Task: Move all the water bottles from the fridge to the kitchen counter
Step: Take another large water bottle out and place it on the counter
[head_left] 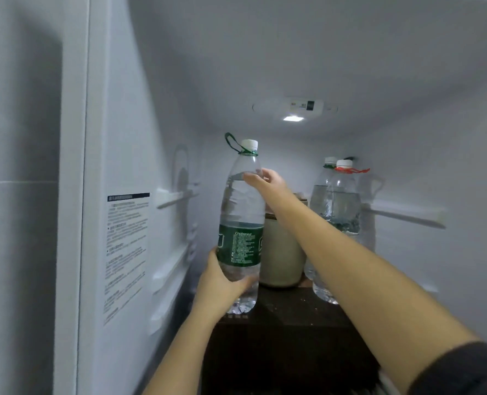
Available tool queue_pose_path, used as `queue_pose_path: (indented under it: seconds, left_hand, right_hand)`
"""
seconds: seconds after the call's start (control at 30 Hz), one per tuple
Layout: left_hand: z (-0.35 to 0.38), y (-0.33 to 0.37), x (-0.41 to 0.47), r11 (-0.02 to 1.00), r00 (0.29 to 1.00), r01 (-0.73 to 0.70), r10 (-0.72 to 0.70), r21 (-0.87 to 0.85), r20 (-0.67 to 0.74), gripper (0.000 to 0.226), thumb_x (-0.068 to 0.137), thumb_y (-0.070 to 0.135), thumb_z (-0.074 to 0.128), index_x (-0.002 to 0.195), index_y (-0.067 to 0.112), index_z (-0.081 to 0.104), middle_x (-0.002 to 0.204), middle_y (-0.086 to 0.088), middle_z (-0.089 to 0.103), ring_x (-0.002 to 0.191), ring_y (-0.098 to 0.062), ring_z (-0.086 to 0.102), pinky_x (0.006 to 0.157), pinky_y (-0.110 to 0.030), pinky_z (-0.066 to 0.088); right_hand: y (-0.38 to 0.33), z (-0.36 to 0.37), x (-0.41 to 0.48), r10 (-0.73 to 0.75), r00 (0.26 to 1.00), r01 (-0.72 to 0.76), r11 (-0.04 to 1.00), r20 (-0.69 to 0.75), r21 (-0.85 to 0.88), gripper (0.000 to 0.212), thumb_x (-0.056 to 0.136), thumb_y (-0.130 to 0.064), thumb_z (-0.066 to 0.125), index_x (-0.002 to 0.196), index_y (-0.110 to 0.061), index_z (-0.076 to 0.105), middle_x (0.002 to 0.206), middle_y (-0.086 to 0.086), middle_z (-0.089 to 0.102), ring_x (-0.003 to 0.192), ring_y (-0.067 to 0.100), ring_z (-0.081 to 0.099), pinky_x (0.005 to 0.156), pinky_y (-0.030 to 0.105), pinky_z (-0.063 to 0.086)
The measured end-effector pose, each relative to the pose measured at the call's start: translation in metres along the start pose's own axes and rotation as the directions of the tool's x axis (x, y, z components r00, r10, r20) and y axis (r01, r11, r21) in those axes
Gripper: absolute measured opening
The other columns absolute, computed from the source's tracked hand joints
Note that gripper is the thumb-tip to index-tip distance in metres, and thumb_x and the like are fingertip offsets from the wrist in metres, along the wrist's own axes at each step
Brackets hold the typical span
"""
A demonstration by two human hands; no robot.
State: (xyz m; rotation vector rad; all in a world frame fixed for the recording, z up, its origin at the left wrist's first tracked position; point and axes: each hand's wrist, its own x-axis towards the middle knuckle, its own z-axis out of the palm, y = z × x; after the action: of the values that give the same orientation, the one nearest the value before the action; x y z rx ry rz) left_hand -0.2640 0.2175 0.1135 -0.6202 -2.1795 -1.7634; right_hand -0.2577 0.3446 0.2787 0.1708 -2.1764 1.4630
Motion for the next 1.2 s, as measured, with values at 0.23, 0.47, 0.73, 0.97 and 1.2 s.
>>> queue_pose_path:
  seconds: [0.23,0.47,0.73,0.97,1.2]
  left_hand:
    - [-0.005,-0.018,-0.004,0.987,0.994,0.07,-0.082,0.147,0.075,0.099,0.05,0.053,0.086,0.129,0.037,0.029,0.112,0.013,0.06,0.101,-0.012,0.062,0.088,-0.037,0.055]
    - [-0.008,-0.018,-0.012,0.979,0.981,0.076,-0.107,0.189,0.16,0.107,0.051,0.059,0.084,0.138,0.038,0.026,0.122,0.009,0.06,0.107,-0.015,0.061,0.09,-0.036,0.053]
    - [0.001,0.006,-0.027,0.948,0.965,0.118,-0.18,0.295,0.191,0.086,0.078,0.045,0.074,0.143,0.021,0.023,0.132,-0.012,0.054,0.114,-0.034,0.054,0.084,-0.034,0.044]
    - [0.028,0.021,-0.032,0.957,0.957,0.278,-0.268,-0.087,0.11,0.076,0.085,0.012,0.064,0.148,0.01,0.023,0.143,-0.017,0.043,0.125,-0.033,0.048,0.103,-0.046,0.043]
    - [0.05,0.037,-0.079,0.894,0.966,0.032,-0.143,-0.448,-0.216,0.05,0.102,0.023,0.037,0.151,0.022,0.03,0.15,0.002,0.038,0.137,-0.015,0.036,0.112,-0.035,0.03]
  right_hand:
    - [-0.017,0.008,0.027,0.031,1.0,-0.031,0.999,-0.002,-0.036,0.036,0.083,-0.049,0.071,0.099,-0.017,0.062,0.1,0.0,0.071,0.087,0.013,0.068,0.082,0.032,0.054]
    - [-0.019,-0.01,-0.008,-0.036,0.986,0.037,0.999,-0.161,-0.001,0.04,0.084,-0.04,0.071,0.113,-0.016,0.056,0.105,0.002,0.068,0.084,0.013,0.068,0.085,0.035,0.055]
    - [-0.021,-0.072,-0.084,0.075,0.904,0.023,0.974,-0.42,0.224,0.021,0.088,-0.022,0.069,0.105,-0.013,0.062,0.103,0.002,0.071,0.096,0.017,0.069,0.08,0.031,0.057]
    - [0.012,-0.09,-0.149,0.207,0.729,0.11,0.906,-0.653,0.409,0.012,0.081,-0.02,0.07,0.089,-0.012,0.075,0.096,0.005,0.076,0.088,0.019,0.069,0.084,0.04,0.056]
    - [-0.013,-0.094,-0.217,0.053,0.622,0.329,0.888,-0.781,0.322,0.017,0.089,-0.013,0.06,0.075,-0.014,0.07,0.08,0.001,0.074,0.086,0.016,0.071,0.078,0.031,0.054]
